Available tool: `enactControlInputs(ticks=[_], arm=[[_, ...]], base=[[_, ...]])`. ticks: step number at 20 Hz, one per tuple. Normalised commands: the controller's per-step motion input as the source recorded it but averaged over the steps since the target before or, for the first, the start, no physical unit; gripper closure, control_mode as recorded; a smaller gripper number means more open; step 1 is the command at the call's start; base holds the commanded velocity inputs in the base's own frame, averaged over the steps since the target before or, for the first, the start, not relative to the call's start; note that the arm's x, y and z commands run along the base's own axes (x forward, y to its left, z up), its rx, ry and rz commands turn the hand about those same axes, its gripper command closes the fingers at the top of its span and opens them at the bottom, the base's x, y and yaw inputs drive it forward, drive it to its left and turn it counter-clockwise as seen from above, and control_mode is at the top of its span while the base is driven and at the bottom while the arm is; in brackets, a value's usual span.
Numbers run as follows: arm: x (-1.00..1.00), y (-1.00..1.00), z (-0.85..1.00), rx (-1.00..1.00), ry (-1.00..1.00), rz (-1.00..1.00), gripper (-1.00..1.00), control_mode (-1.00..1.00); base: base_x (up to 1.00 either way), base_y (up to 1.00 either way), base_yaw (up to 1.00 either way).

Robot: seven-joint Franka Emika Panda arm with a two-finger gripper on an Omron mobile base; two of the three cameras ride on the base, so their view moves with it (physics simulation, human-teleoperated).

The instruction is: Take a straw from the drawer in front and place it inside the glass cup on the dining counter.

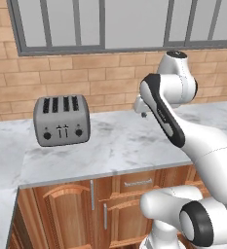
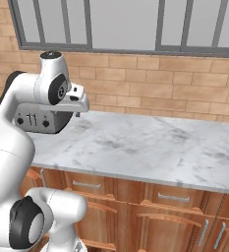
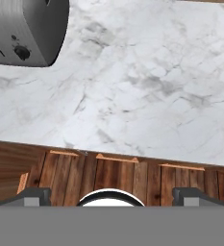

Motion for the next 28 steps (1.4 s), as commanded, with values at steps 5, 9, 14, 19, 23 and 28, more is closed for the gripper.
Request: enactControlInputs(ticks=[5, 9, 14, 19, 23, 28], arm=[[0.0, 0.0, 0.0, 0.0, 0.0, 0.0, -1.0, 1.0], [0.0, 0.0, 0.0, 0.0, 0.0, 0.0, -1.0, 1.0], [0.0, 0.0, 0.0, 0.0, 0.0, 0.0, -1.0, 1.0], [0.0, 0.0, -0.08, 0.0, 0.0, 0.0, -1.0, -1.0], [-0.01, -0.13, -0.1, 0.0, 0.0, 0.0, -1.0, -1.0], [-0.09, -0.17, -0.04, 0.0, 0.0, -0.02, -1.0, -1.0]], base=[[0.04, 0.0, 0.0], [0.0, 0.0, 0.0], [0.0, 0.0, 0.0], [0.0, 0.0, 0.0], [0.0, 0.0, 0.0], [0.0, 0.0, 0.0]])
